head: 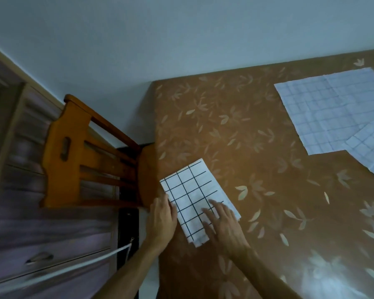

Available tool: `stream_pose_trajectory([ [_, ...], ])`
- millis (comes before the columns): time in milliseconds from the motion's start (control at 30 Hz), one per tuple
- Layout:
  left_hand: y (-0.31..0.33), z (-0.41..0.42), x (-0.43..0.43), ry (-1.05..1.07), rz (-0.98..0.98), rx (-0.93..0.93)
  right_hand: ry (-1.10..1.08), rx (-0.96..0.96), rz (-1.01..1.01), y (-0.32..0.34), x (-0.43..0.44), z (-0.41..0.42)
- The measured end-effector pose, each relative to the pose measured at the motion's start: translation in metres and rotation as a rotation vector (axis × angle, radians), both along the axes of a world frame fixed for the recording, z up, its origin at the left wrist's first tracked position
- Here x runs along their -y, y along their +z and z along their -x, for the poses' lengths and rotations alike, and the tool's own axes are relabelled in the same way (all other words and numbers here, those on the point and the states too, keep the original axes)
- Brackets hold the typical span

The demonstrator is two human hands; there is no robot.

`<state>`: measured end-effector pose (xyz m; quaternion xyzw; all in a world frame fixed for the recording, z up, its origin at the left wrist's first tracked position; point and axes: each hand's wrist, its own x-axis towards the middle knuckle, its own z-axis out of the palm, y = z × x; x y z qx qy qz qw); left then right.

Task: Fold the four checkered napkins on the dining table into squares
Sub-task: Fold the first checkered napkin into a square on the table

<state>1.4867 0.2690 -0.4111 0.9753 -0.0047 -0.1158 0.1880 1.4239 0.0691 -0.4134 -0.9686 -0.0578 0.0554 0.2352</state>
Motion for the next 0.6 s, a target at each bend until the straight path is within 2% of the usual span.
stream_pose_trajectory([
  [100, 0.000, 0.008, 0.021, 0.258, 0.202, -0.127, -0.290, -0.101, 0.066, -0.004, 0.019, -0.016],
  [167, -0.003, 0.001, 0.028, 0.344, 0.294, -0.145, -0.370, -0.189, 0.058, -0.006, 0.029, -0.027],
  [367, -0.012, -0.030, 0.032, 0.379, 0.379, -0.098, -0.418, -0.293, -0.031, -0.010, 0.025, -0.061],
  [600, -0.012, -0.087, 0.036, 0.408, 0.419, -0.055, -0.390, -0.281, -0.123, -0.012, 0.017, -0.108],
])
